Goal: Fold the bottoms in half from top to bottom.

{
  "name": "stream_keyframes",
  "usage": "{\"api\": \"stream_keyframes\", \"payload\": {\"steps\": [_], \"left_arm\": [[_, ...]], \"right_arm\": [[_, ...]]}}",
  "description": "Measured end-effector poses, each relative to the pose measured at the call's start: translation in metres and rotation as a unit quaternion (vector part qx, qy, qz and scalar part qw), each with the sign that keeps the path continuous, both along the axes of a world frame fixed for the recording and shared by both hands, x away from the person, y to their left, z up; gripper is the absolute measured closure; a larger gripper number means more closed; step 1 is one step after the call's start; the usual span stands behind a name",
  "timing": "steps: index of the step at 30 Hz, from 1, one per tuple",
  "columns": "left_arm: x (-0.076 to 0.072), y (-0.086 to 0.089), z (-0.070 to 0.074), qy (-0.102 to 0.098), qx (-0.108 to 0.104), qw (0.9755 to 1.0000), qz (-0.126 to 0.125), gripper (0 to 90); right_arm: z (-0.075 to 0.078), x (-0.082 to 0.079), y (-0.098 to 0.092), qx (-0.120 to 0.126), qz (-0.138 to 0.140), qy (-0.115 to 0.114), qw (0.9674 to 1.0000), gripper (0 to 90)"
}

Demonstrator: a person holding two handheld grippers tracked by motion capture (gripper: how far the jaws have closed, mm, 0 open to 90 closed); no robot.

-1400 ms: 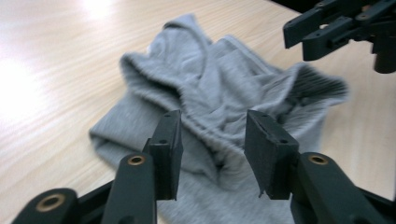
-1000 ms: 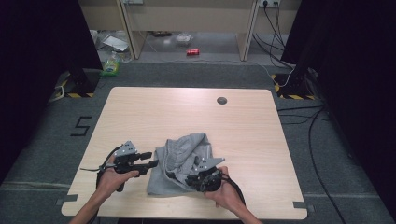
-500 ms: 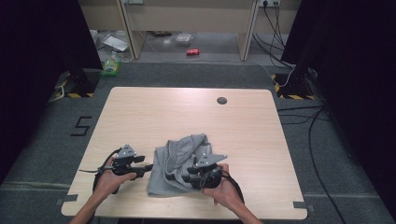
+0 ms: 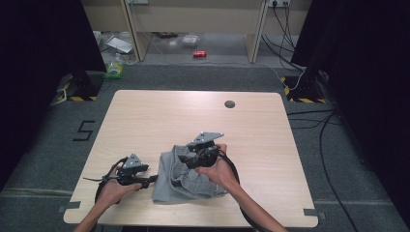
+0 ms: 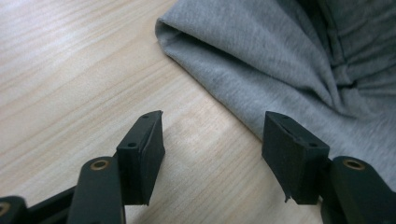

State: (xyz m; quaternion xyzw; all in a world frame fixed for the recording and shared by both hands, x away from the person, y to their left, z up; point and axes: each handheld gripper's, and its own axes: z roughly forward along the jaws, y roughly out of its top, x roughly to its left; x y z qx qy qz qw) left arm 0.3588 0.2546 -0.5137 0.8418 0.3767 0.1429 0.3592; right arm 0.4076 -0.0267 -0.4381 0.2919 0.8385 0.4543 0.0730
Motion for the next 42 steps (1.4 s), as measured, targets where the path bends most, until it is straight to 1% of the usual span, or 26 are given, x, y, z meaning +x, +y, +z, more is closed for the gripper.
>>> {"api": "stream_keyframes", "payload": {"steps": [3, 4, 6, 10, 14, 15, 16, 18, 20, 21, 22, 23, 25, 27, 29, 31, 32, 33, 35, 36, 37, 38, 39, 40, 41, 42], "left_arm": [[-0.001, -0.002, 0.000, 0.000, 0.002, 1.0000, 0.004, 36.3], [-0.001, -0.002, -0.001, -0.002, -0.001, 1.0000, 0.003, 36.3], [-0.001, -0.001, -0.001, -0.003, -0.001, 1.0000, 0.003, 36.4], [-0.001, -0.001, -0.001, -0.004, -0.002, 1.0000, 0.004, 36.3], [-0.002, -0.001, -0.001, -0.005, -0.003, 1.0000, 0.003, 36.3], [-0.002, -0.001, -0.001, -0.005, -0.003, 1.0000, 0.003, 36.3], [-0.002, -0.001, -0.002, -0.006, -0.004, 1.0000, 0.002, 36.4], [-0.002, 0.000, -0.002, -0.007, -0.004, 1.0000, 0.001, 36.3], [-0.002, 0.000, -0.002, -0.007, -0.006, 1.0000, 0.000, 36.4], [-0.002, 0.000, -0.002, -0.008, -0.006, 0.9999, -0.001, 36.4], [-0.002, 0.001, -0.002, -0.008, -0.007, 0.9999, -0.001, 36.4], [-0.002, 0.001, -0.002, -0.008, -0.007, 0.9999, -0.001, 36.4], [-0.002, 0.001, -0.002, -0.008, -0.007, 0.9999, -0.002, 36.4], [-0.002, 0.001, -0.002, -0.009, -0.008, 0.9999, -0.002, 36.4], [-0.002, 0.000, -0.002, -0.008, -0.006, 0.9999, -0.001, 36.4], [-0.002, 0.000, -0.002, -0.008, -0.007, 0.9999, -0.001, 36.4], [-0.002, 0.000, -0.002, -0.008, -0.007, 0.9999, -0.001, 36.4], [-0.002, 0.000, -0.002, -0.008, -0.007, 0.9999, 0.000, 36.4], [-0.002, 0.000, -0.002, -0.007, -0.006, 1.0000, 0.001, 36.4], [-0.002, 0.000, -0.002, -0.007, -0.006, 1.0000, 0.001, 36.4], [-0.002, 0.000, -0.002, -0.008, -0.007, 0.9999, 0.001, 36.4], [-0.002, 0.000, -0.002, -0.008, -0.007, 0.9999, 0.001, 36.4], [-0.002, 0.000, -0.002, -0.008, -0.007, 0.9999, 0.001, 36.4], [-0.002, 0.000, -0.002, -0.007, -0.007, 1.0000, 0.001, 36.4], [-0.002, 0.000, -0.002, -0.007, -0.006, 1.0000, 0.000, 36.5], [-0.002, 0.000, -0.002, -0.006, -0.007, 1.0000, 0.000, 36.5]], "right_arm": [[0.001, 0.006, 0.006, -0.001, -0.003, 0.002, 1.0000, 41.8], [0.001, 0.013, 0.012, -0.009, -0.003, 0.005, 0.9999, 41.2], [0.001, 0.021, 0.017, -0.009, -0.008, 0.008, 0.9999, 40.5], [0.002, 0.035, 0.027, -0.023, -0.011, 0.017, 0.9995, 39.1], [0.003, 0.045, 0.040, -0.028, -0.019, 0.034, 0.9988, 38.5], [0.002, 0.049, 0.043, -0.029, -0.012, 0.031, 0.9990, 39.0], [0.001, 0.052, 0.046, -0.030, -0.009, 0.037, 0.9988, 39.7], [-0.003, 0.055, 0.051, -0.036, -0.006, 0.046, 0.9983, 42.9], [-0.007, 0.057, 0.053, -0.047, 0.003, 0.052, 0.9975, 50.2], [-0.007, 0.057, 0.053, -0.047, 0.003, 0.052, 0.9975, 50.2], [-0.010, 0.056, 0.051, -0.049, 0.011, 0.058, 0.9970, 63.9], [-0.011, 0.055, 0.049, -0.045, 0.014, 0.062, 0.9969, 69.8], [-0.009, 0.051, 0.042, -0.037, 0.021, 0.065, 0.9970, 77.3], [-0.005, 0.044, 0.030, -0.021, 0.026, 0.056, 0.9978, 83.6], [0.002, 0.034, 0.016, -0.002, 0.025, 0.045, 0.9987, 86.0], [0.008, 0.020, 0.002, 0.010, 0.030, 0.035, 0.9989, 87.0], [0.008, 0.020, 0.002, 0.010, 0.030, 0.035, 0.9989, 87.0], [0.013, 0.003, -0.012, 0.017, 0.032, 0.023, 0.9991, 87.8], [0.016, -0.014, -0.026, 0.021, 0.032, 0.009, 0.9992, 88.3], [0.016, -0.014, -0.026, 0.021, 0.032, 0.009, 0.9992, 88.3], [0.015, -0.032, -0.040, 0.025, 0.031, -0.002, 0.9992, 88.5], [0.013, -0.040, -0.046, 0.029, 0.030, -0.005, 0.9991, 88.6], [0.013, -0.040, -0.046, 0.029, 0.030, -0.005, 0.9991, 88.6], [0.011, -0.048, -0.052, 0.031, 0.028, -0.008, 0.9991, 88.8], [0.004, -0.062, -0.063, 0.032, 0.022, -0.012, 0.9992, 89.0], [0.000, -0.069, -0.067, 0.032, 0.020, -0.014, 0.9992, 89.1]]}}
